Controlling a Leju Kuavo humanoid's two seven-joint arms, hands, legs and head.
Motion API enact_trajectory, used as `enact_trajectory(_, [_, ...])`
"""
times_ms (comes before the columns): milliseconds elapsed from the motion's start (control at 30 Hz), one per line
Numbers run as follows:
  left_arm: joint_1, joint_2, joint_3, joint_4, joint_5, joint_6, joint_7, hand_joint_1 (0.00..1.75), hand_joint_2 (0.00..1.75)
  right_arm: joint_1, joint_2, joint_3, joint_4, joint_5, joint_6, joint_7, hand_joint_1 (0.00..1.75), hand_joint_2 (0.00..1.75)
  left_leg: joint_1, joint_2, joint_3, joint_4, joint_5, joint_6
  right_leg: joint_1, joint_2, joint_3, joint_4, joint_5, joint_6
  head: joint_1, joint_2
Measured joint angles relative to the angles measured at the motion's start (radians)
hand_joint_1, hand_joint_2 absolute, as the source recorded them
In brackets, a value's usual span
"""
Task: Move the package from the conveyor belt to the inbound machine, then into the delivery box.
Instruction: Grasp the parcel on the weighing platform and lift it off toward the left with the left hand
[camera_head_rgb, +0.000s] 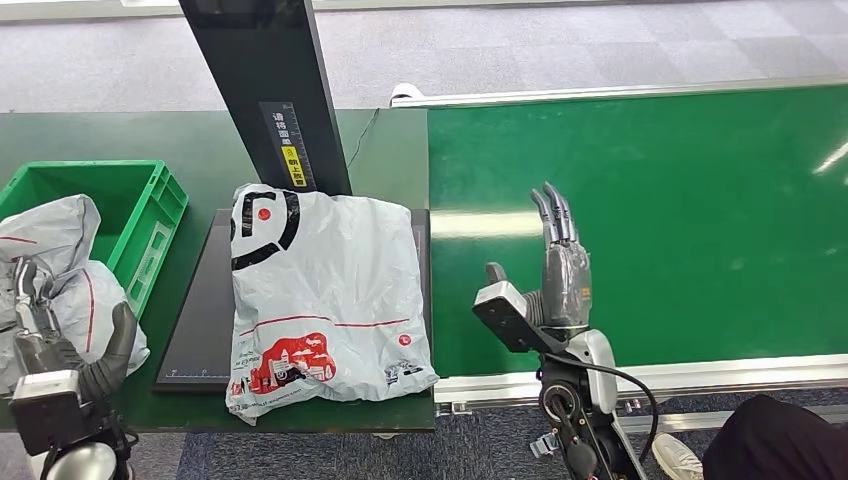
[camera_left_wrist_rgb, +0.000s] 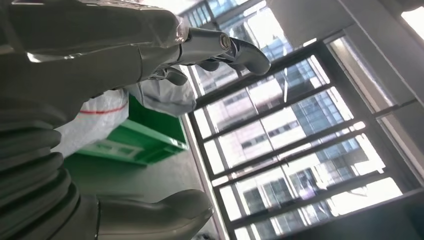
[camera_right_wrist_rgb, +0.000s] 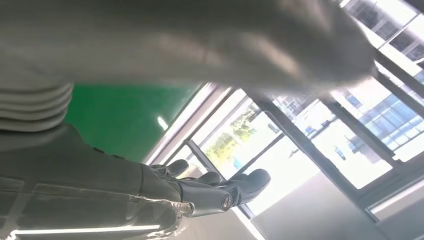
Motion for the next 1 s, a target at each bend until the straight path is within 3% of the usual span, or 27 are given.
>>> enact_trajectory(167, [0.044,-0.006,0.003,-0.073,0.085,-0.187,0.013,0.00,1.75,0.044,-0.009,-0.064,-0.019,0.007,0.002,0.000,0.00,1.75,0.000,0.000,0.000,0.000,0.000,0.000,0.000,0.000,0.000,0.000,0.000,0.000,0.000,0.000])
enact_trajectory(433, [0.068,-0.025,-0.100,-0.043,-0.090,-0.332,0.095,0.00,1.75,0.117,-0.010,-0.154,-0.040,0.040,0.020,0.019,0.00,1.75,0.000,0.000,0.000,0.000,-0.001,0.000,0.000,0.000,0.000,-0.001,0.000,0.000,0.000,0.000])
enact_trajectory(567, [0.074,-0.035,-0.176,0.011,-0.132,-0.329,0.102,0.00,1.75,0.140,-0.008,-0.184,-0.046,0.049,0.022,0.019,0.00,1.75,0.000,0.000,0.000,0.000,-0.001,0.000,0.000,0.000,0.000,0.000,0.000,0.000,0.000,0.000])
enact_trajectory(1000, [0.046,-0.036,-0.312,0.252,-0.342,-0.244,0.155,0.00,1.75,0.161,-0.004,-0.224,-0.054,0.047,0.026,0.012,0.00,1.75,0.000,0.000,0.000,0.000,-0.001,0.000,0.000,0.000,0.000,0.000,0.000,0.000,0.000,0.000])
